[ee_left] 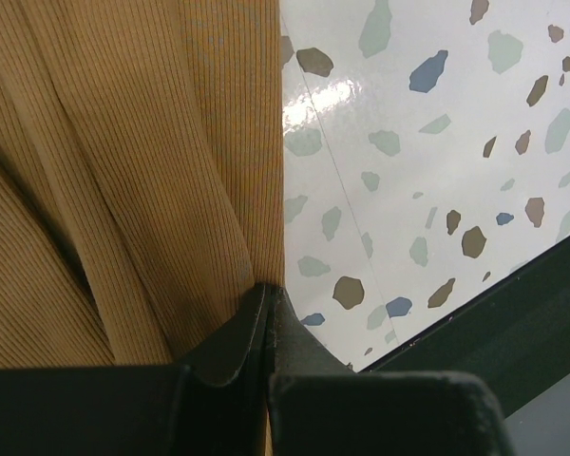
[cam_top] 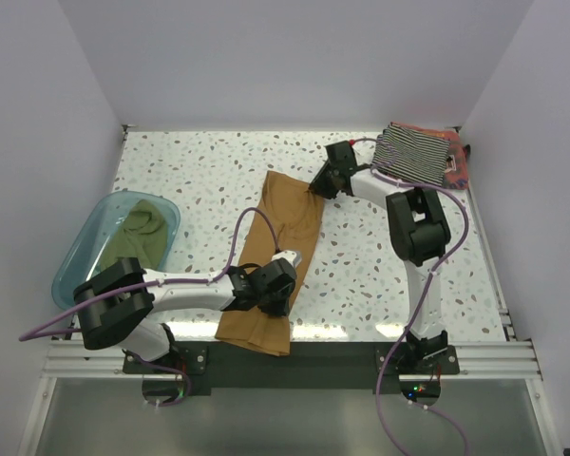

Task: Fold and stack the tank tops
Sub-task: Fold the tank top

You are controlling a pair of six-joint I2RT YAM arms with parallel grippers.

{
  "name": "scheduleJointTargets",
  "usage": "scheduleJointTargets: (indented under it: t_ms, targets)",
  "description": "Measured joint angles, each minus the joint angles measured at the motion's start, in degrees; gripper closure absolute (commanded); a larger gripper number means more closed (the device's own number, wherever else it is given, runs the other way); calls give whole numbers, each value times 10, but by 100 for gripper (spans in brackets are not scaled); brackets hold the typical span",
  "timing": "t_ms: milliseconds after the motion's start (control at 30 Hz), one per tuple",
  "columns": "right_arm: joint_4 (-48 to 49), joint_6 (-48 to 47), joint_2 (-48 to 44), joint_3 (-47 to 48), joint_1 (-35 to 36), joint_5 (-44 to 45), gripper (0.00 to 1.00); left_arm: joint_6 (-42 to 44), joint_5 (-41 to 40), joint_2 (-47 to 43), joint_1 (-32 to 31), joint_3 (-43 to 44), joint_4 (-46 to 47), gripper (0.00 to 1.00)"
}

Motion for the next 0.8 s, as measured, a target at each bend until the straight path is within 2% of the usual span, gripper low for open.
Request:
scheduleJointTargets:
  t_ms: [400,800]
  targets:
    - [103,42,-16,-65,1,3,69,0,2,-4,0,-8,10,100]
    - [135,53,-48,-93,3,20,69,0,3,-6,0,-12,15,100]
